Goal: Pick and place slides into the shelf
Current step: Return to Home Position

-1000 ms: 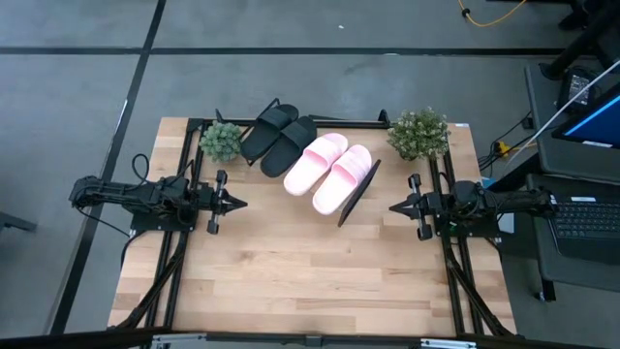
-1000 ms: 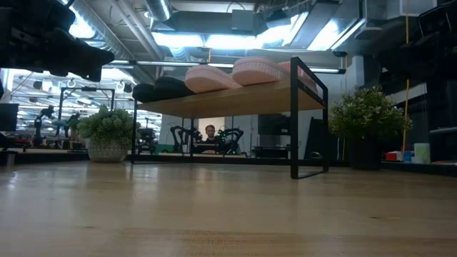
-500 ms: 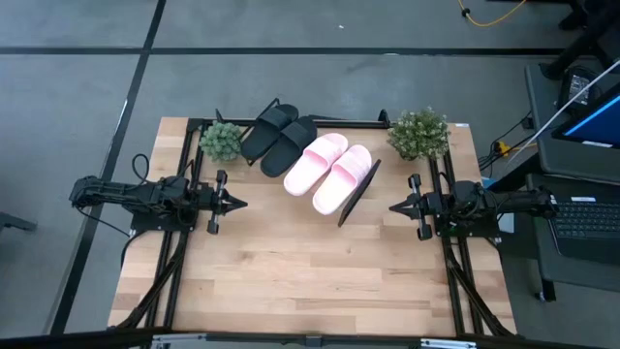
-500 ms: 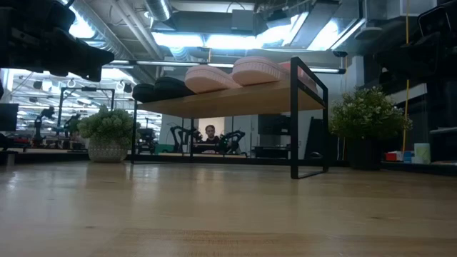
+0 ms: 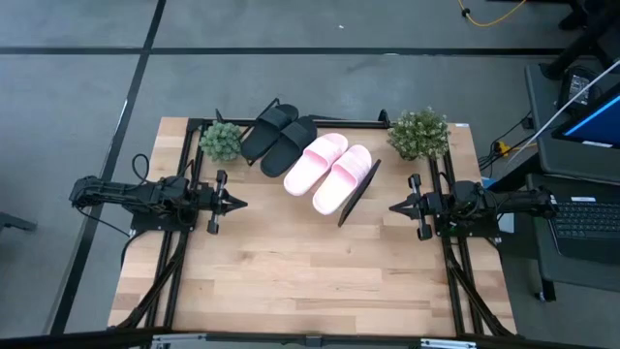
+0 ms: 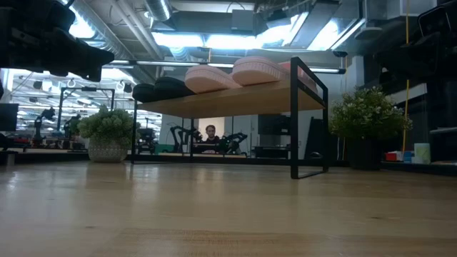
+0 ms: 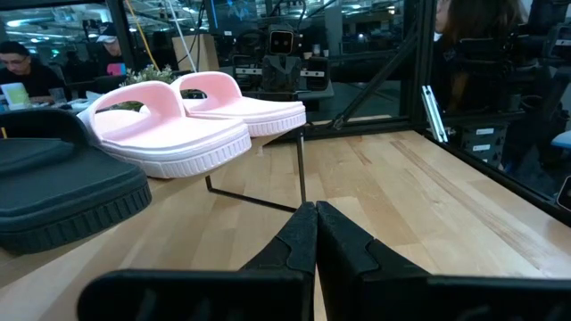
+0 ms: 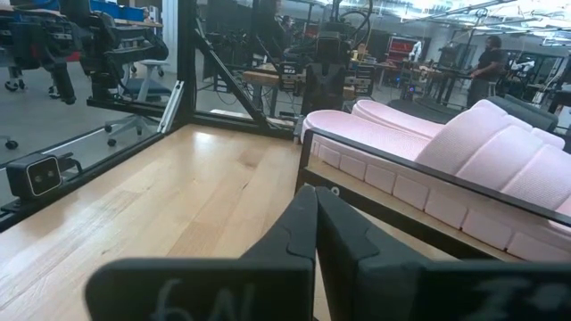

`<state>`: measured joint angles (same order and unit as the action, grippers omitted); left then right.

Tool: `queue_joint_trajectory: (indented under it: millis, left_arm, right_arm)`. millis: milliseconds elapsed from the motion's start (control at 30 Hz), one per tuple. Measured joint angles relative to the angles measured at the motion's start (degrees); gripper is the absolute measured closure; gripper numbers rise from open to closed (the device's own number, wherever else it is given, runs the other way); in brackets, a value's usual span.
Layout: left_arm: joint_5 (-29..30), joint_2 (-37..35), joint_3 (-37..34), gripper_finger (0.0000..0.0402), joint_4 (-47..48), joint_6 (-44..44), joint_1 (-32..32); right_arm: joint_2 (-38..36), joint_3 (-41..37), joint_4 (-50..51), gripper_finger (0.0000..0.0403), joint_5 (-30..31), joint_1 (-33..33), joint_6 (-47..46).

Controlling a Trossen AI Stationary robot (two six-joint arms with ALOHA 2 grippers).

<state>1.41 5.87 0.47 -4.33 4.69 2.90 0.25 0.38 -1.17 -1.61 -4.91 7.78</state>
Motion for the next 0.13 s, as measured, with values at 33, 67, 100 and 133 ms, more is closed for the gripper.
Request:
queue_joint_trajectory:
  millis: [33, 67, 100, 133]
  left_arm:
    - [0.0, 0.0, 0.0, 0.0401, 0.0, 0.0, 0.0]
    - [0.0, 0.0, 0.0, 0.0401, 0.0, 0.0, 0.0]
    - [0.0, 0.0, 0.0, 0.0401, 0.0, 0.0, 0.0]
    - [0.0, 0.0, 0.0, 0.0401, 0.0, 0.0, 0.0]
  right_arm:
    - [0.0, 0.0, 0.0, 0.0397, 0.0, 0.0, 0.0]
    - [0.0, 0.0, 0.0, 0.0397, 0.0, 0.0, 0.0]
    - [0.0, 0.0, 0.0, 0.0397, 0.0, 0.0, 0.0]
    - [0.0, 0.0, 0.0, 0.0397, 0.0, 0.0, -0.1]
